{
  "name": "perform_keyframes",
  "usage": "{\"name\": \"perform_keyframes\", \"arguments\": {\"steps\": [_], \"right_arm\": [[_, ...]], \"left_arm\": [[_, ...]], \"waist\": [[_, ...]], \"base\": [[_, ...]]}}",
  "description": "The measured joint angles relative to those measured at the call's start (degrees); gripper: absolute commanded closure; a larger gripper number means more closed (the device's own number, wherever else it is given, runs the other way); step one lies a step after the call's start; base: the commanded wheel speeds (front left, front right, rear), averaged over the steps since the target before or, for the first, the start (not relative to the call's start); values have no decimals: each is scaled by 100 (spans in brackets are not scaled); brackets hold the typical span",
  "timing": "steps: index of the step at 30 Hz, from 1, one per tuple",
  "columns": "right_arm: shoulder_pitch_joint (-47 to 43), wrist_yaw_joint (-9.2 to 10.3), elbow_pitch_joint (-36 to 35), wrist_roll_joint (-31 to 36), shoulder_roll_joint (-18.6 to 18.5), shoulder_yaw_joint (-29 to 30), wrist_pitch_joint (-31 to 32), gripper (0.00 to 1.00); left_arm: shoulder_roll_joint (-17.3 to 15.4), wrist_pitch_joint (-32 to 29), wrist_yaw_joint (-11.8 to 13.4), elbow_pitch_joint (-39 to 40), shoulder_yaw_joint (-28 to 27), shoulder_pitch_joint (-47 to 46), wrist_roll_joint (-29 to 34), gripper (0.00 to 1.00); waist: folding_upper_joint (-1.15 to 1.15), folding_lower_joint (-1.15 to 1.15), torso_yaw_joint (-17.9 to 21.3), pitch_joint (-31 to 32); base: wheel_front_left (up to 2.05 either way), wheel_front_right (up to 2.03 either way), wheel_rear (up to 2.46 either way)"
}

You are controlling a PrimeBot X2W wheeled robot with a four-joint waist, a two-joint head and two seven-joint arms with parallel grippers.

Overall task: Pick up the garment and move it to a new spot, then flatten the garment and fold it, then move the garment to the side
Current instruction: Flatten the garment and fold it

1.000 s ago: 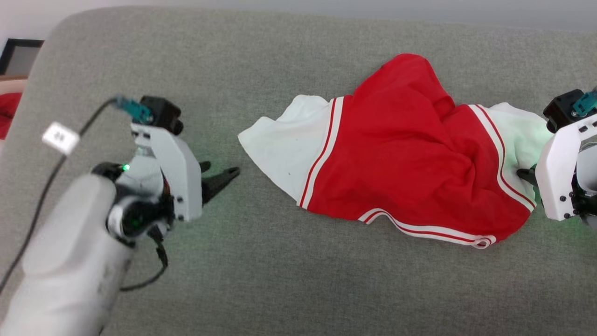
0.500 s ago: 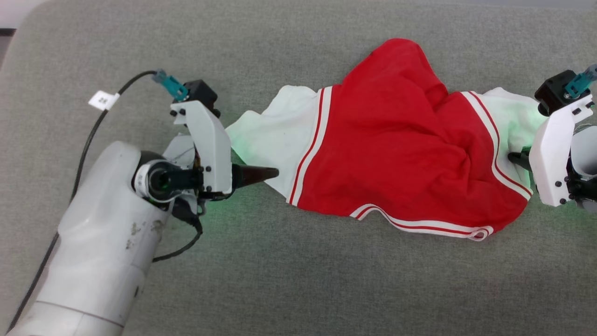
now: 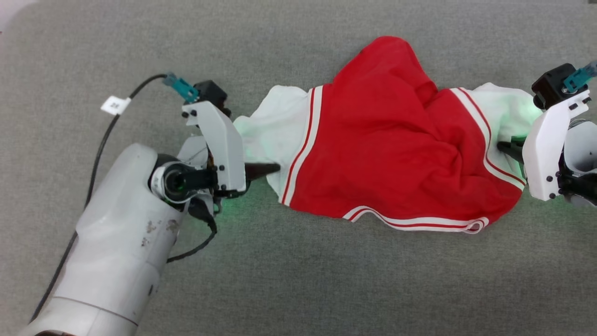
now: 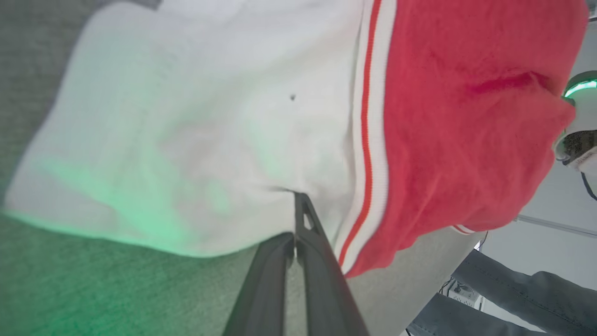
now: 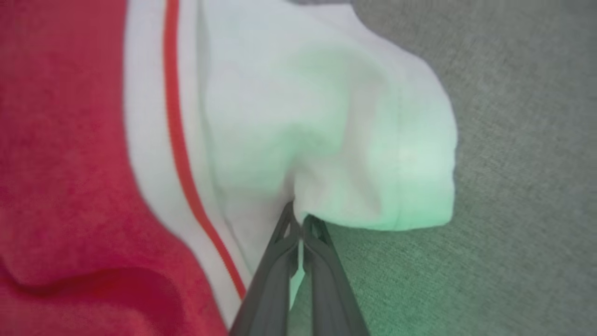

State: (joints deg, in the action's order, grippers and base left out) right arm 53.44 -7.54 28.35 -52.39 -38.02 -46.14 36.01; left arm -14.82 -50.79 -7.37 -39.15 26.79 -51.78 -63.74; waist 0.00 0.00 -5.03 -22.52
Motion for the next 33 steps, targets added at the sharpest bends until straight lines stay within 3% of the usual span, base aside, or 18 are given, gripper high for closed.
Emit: {"name": "perform_keyframes", "arguments": {"steps": [8, 14, 18, 25, 30, 33], "right_arm": [[-86, 1, -353, -172, -97, 213, -811, 100], [-92, 1, -787, -478, -368, 644, -970, 100], [-58, 1, -597, -584, -371, 1144, -977, 100], [1105, 3, 746, -459, 771, 2305, -1386, 100], [2763, 4, 1938, 247, 1507, 3152, -2427, 100], [3632, 4, 2479, 743, 1763, 3420, -3096, 100]], "left_arm": [[-135, 788, 0, 531, -499, -75, -510, 100], [-218, 1176, 2, 860, -1020, -314, -910, 100], [-175, 1385, 130, 799, -1170, -632, -924, 100], [38, 2199, 436, -136, -1287, -1935, -524, 100], [125, 3264, 434, -954, -1544, -3403, -263, 100], [102, 3827, 377, -1359, -1795, -4231, -278, 100]], "waist": [[0, 0, 61, 310], [0, 0, 172, 556], [0, 0, 271, 552], [0, 0, 379, 169], [0, 0, 493, -194], [0, 0, 587, -366]], "base": [[0, 0, 0], [0, 0, 0], [0, 0, 0], [0, 0, 0], [0, 0, 0], [0, 0, 0]]}}
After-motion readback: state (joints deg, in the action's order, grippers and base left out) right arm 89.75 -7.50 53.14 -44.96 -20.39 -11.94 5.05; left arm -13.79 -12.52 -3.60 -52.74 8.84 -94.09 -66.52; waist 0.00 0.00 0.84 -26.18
